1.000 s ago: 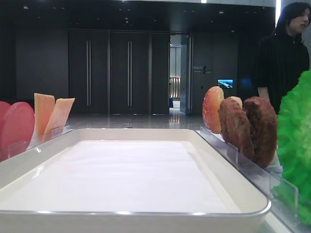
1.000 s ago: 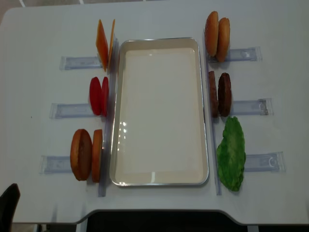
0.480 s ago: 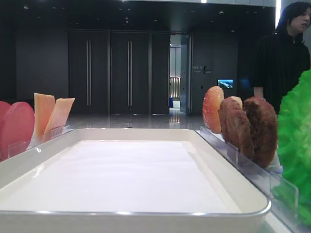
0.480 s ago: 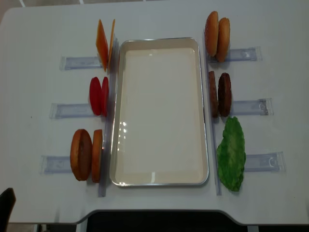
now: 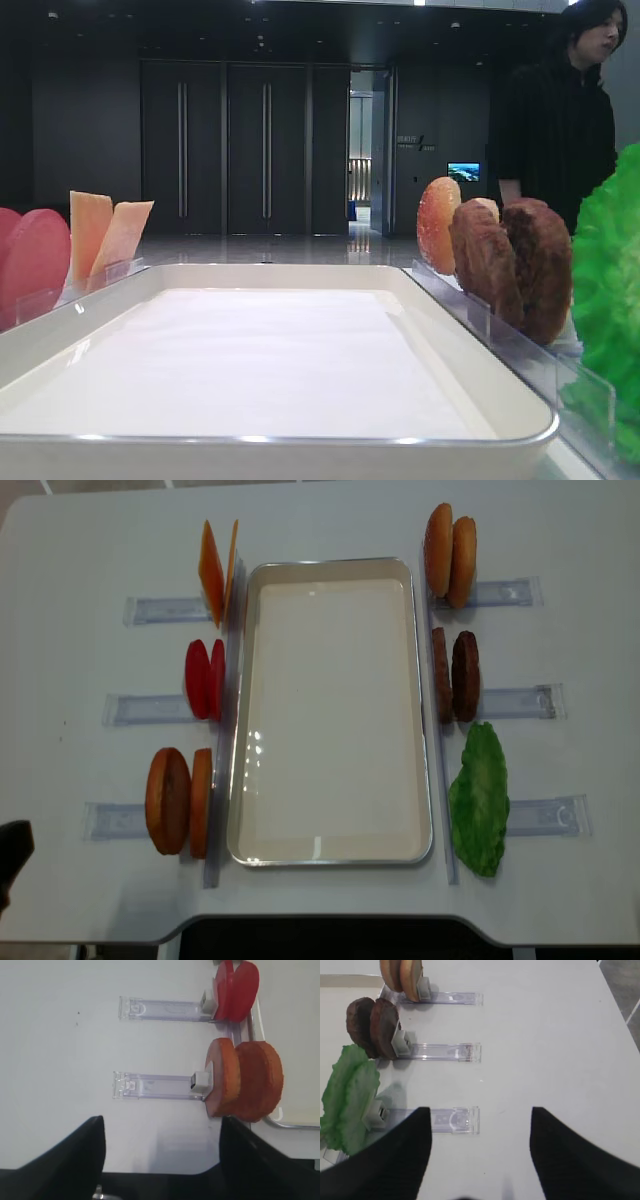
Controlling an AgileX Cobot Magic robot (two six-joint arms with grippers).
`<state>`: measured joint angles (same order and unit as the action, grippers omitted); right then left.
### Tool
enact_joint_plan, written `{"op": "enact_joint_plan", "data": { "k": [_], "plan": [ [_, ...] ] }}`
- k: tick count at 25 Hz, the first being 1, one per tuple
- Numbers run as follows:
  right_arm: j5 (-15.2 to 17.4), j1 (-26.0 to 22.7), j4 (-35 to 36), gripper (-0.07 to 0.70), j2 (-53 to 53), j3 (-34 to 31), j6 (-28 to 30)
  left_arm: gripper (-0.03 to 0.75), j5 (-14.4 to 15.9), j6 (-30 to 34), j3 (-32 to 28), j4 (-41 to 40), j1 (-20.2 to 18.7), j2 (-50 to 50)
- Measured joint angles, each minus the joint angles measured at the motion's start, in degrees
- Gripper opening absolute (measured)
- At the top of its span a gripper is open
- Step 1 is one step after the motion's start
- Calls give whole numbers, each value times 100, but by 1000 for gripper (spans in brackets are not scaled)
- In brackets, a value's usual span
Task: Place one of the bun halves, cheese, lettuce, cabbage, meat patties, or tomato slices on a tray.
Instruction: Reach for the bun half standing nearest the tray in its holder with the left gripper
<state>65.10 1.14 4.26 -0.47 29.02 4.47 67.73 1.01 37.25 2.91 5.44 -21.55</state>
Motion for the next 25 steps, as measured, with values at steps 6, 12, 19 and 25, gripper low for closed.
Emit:
{"op": "enact_joint_plan", "data": {
  "k": [6,12,19,25],
  "plan": [
    [0,0,0,415,0,0,0,538,-36,0,728,85,0,-1935],
    [0,0,0,415,0,0,0,538,-34,6,1275,86,0,-3080],
    [0,0,0,415,0,0,0,538,76,124,1880,0,0,-3937],
    [0,0,0,415,0,0,0,538,223,131,2029,-291,0,-4249]
  ]
}}
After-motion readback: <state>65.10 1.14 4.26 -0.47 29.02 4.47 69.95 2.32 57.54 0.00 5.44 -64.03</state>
